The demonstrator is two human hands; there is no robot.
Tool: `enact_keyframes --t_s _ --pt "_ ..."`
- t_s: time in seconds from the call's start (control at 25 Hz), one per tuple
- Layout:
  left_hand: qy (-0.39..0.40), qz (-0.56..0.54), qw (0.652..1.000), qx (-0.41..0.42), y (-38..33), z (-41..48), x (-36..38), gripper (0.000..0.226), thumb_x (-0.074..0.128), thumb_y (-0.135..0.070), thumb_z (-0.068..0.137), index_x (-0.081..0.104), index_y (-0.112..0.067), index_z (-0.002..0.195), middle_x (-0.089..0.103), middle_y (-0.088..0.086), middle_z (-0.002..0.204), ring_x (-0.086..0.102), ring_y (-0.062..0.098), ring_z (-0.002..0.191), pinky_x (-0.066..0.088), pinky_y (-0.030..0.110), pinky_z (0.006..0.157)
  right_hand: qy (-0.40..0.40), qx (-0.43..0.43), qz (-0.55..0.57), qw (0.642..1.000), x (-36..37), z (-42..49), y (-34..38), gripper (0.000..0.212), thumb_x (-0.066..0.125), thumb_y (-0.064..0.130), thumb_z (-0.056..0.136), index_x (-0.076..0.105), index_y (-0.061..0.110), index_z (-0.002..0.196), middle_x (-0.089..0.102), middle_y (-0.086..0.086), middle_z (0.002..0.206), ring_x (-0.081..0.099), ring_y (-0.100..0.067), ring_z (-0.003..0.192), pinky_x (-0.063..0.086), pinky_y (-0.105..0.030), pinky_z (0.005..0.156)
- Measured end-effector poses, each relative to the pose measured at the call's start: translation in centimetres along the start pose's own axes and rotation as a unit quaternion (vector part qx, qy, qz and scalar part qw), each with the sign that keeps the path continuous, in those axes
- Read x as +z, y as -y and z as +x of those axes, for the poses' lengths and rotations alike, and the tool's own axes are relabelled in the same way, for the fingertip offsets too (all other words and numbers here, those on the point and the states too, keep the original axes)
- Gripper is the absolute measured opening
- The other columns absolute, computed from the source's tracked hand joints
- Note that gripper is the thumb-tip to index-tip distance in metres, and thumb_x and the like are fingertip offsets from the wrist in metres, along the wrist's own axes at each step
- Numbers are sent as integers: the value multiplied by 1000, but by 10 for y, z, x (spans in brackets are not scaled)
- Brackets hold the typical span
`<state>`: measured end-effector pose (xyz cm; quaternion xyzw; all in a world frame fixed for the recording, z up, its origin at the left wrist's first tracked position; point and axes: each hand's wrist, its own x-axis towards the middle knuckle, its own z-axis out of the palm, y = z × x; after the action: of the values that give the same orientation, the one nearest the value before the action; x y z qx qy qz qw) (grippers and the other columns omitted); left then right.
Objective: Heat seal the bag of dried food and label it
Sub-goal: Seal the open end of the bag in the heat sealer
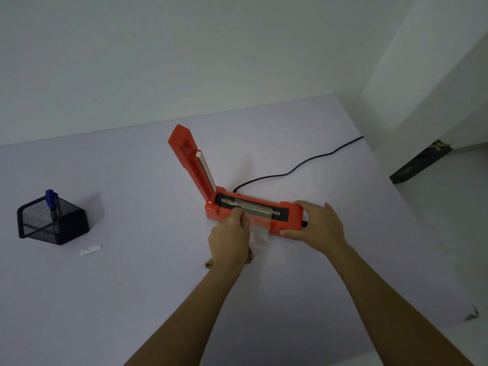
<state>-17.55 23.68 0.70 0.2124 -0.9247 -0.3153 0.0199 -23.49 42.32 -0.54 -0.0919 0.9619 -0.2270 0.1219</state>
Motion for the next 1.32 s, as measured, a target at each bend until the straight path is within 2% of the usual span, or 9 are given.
enact_keyframes --t_s 0.12,0.24,0.36,0.44,0.56,0.72,0.88,1.12,1.32 --pt "-2 -13 1000 -1 1 -1 -1 20 45 -23 96 60 -11 90 66 4 76 60 18 60 52 27 60 -2 -4 -2 1000 1 0 -1 80 73 62 61 49 23 126 63 3 118 58 -17 109 17 -43 114" --pt "-16 -73 995 -68 6 0 -1 19 49 -24 95 62 -11 95 64 0 73 60 16 59 47 22 57 -1 -4 2 1000 0 0 1 78 74 61 61 50 23 125 64 3 117 58 -18 108 18 -43 114" --pt "12 -161 978 -135 18 1 -2 22 49 -28 94 64 -11 98 68 0 76 65 17 61 56 30 64 -4 -4 2 1000 -1 -2 2 78 74 60 61 50 23 125 64 3 117 58 -18 108 18 -42 114" --pt "38 -189 971 -143 22 3 -3 22 49 -29 94 62 -12 98 70 1 76 66 16 62 58 34 67 -7 -5 6 1000 -1 -3 3 77 75 59 61 51 22 124 64 2 116 59 -19 107 18 -42 114" --pt "40 -152 982 -103 21 8 -4 23 48 -31 94 61 -13 98 70 2 79 66 18 62 58 34 66 -7 -6 7 1000 -2 -3 3 75 75 58 62 51 22 124 64 2 116 59 -19 107 18 -42 114" --pt "1 -60 997 -56 9 7 -1 19 48 -26 95 61 -13 93 65 1 76 61 16 62 50 25 58 -7 -4 -2 1000 -1 -3 2 77 74 60 61 50 22 124 64 3 117 58 -18 108 18 -41 114" --pt "1 6 1000 15 -1 1 3 18 46 -20 96 60 -10 90 65 5 74 61 21 60 55 32 61 -8 -2 1 1000 1 -2 1 77 73 62 61 50 24 124 64 3 117 59 -17 108 17 -42 114" --pt "-34 -5 997 74 6 -7 7 9 56 -13 91 61 -8 85 66 7 66 60 24 50 56 37 53 -13 -3 12 1000 1 -3 0 76 74 60 62 50 24 124 64 4 117 59 -17 107 18 -42 114" --pt "-72 -13 989 128 10 -9 11 3 65 -11 86 65 -9 84 66 4 61 59 20 42 56 35 46 -11 -2 13 1000 3 -3 -1 77 74 61 62 50 24 124 63 4 117 59 -17 107 19 -42 114"
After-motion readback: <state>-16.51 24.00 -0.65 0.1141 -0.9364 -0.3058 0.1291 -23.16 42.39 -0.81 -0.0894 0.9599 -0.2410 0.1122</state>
